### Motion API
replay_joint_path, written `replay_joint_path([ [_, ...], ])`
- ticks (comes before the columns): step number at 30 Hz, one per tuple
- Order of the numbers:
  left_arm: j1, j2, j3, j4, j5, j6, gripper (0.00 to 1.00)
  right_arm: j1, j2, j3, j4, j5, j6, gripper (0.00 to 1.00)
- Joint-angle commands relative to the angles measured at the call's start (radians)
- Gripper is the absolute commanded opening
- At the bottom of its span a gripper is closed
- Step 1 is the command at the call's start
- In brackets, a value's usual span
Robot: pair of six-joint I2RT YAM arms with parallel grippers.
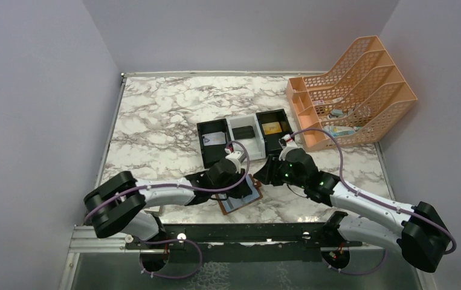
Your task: Take the credit cards out of the card holder
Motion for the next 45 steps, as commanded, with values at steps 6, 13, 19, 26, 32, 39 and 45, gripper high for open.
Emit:
replay_joint_path([
  [6,0.02,-0.297,0.012,-0.408,-0.342,0.03,0.23,-0.003,-0.017,-0.01,0.111,-0.128,-0.09,0.46],
  [13,0.039,-0.457,-0.062,-0.619,-0.529,-0.169,0.51,0.011,0.093,0.069,0.085,-0.207,-0.191,0.46],
  [19,0.044,-0.654,-0.128,-0.715,-0.607,-0.261,0.75,0.127,0.185,0.15,0.015,-0.075,-0.239,0.47],
  [26,0.049,-0.772,-0.123,-0.843,-0.671,-0.282,0.84,0.287,0.363,0.275,-0.072,0.119,-0.233,0.47],
  [32,0.058,-0.774,-0.113,-0.897,-0.684,-0.292,0.86,0.346,0.494,0.371,-0.122,0.179,-0.254,0.51],
  [39,0.099,-0.751,-0.123,-0.87,-0.636,-0.24,0.9,0.367,0.602,0.444,-0.17,0.179,-0.289,0.52],
  [45,0.249,-0.699,-0.132,-0.797,-0.498,-0.152,0.91,0.379,0.657,0.483,-0.203,0.193,-0.303,0.53],
])
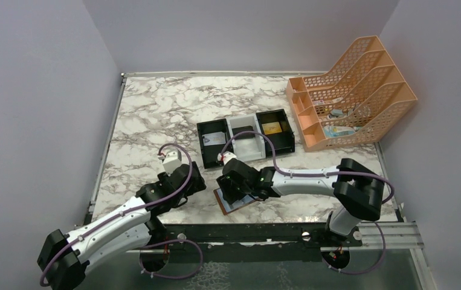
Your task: Take the credit cards out of the card holder
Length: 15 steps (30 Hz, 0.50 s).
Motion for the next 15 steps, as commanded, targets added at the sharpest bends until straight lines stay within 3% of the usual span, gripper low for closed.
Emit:
replay_joint_path([
  [1,0.1,0.015,-0.01,0.05,0.105,0.073,0.91,0.015,0.037,0.046,-0.049,0.048,-0.028,0.54],
  [6,0.16,-0.038,-0.021,0.067,0.151,0.103,0.91,0.015,0.076,0.075,-0.072,0.048,-0.046,0.57],
  [15,0.169,-0.06,-0.031,0.065,0.182,0.102,0.91,0.017,0.156,0.116,-0.133,0.114,-0.034,0.62],
])
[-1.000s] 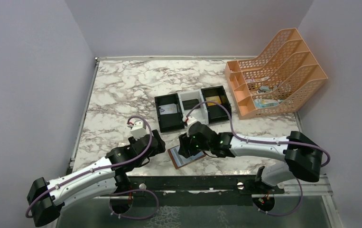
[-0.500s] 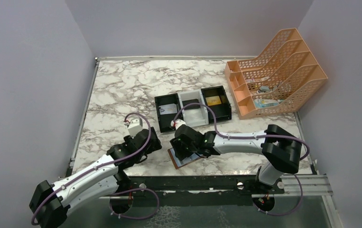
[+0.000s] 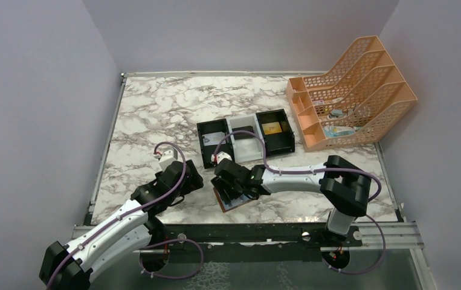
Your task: Take the credit cards out of the card holder
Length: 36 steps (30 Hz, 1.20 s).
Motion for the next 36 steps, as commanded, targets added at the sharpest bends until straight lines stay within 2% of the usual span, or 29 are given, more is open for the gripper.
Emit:
replay_joint_path([
  [1,0.005,-0.027,-0.007,0.022,0.044,0.02,0.91,0.007,0.055,0.015,-0.062,0.08,0.012,0.62],
  [10,0.005,-0.007,-0.031,0.103,0.111,0.026,0.91,0.008,0.091,-0.011,-0.045,0.088,0.046,0.62],
  [13,0.005,-0.003,-0.04,0.13,0.132,0.02,0.91,0.005,0.071,-0.032,-0.002,0.061,0.055,0.59],
  [25,0.005,-0.009,-0.093,0.288,0.306,0.054,0.89,-0.12,-0.037,-0.194,0.233,-0.224,0.13,0.52],
  [31,0.005,0.019,-0.108,0.372,0.401,0.073,0.89,-0.143,-0.042,-0.223,0.271,-0.274,0.146,0.52],
  [36,0.005,0.028,-0.137,0.425,0.468,0.061,0.84,-0.162,-0.049,-0.246,0.303,-0.3,0.169,0.52],
])
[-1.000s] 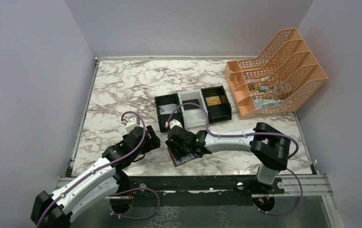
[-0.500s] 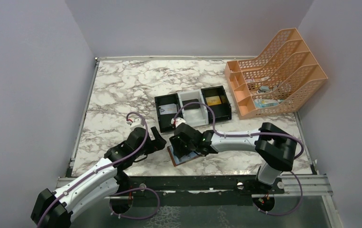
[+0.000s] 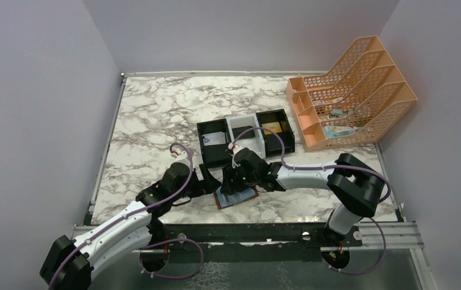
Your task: Take the credit cards out of the card holder
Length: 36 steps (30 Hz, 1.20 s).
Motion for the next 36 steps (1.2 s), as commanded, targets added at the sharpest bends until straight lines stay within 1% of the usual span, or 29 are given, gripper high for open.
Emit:
replay_joint_path([
  [1,0.005,-0.001,-0.037,0.091,0.105,0.002,0.83,-0.019,0.023,-0.055,-0.011,-0.052,0.033,0.52],
  [6,0.005,-0.048,-0.078,0.131,0.149,-0.021,0.7,-0.037,0.029,-0.064,0.008,-0.072,0.047,0.52],
  [10,0.005,-0.088,-0.101,0.134,0.187,-0.008,0.56,-0.047,0.028,-0.074,0.023,-0.093,0.064,0.52],
  [14,0.005,-0.093,-0.117,0.164,0.239,0.013,0.48,-0.048,0.023,-0.075,0.026,-0.104,0.079,0.52],
  [17,0.005,-0.067,-0.128,0.246,0.283,0.006,0.44,-0.048,0.022,-0.078,0.029,-0.097,0.089,0.52],
  [21,0.003,-0.013,-0.129,0.325,0.307,0.01,0.4,-0.049,0.022,-0.082,0.032,-0.098,0.098,0.52],
  [27,0.002,0.081,-0.116,0.33,0.347,0.038,0.41,-0.048,0.023,-0.081,0.029,-0.093,0.101,0.52],
  [32,0.002,0.062,-0.116,0.271,0.358,0.076,0.42,-0.049,0.03,-0.079,0.031,-0.098,0.104,0.52],
  [36,0.0,0.043,-0.125,0.283,0.355,0.073,0.42,-0.048,0.027,-0.078,0.032,-0.103,0.104,0.52],
])
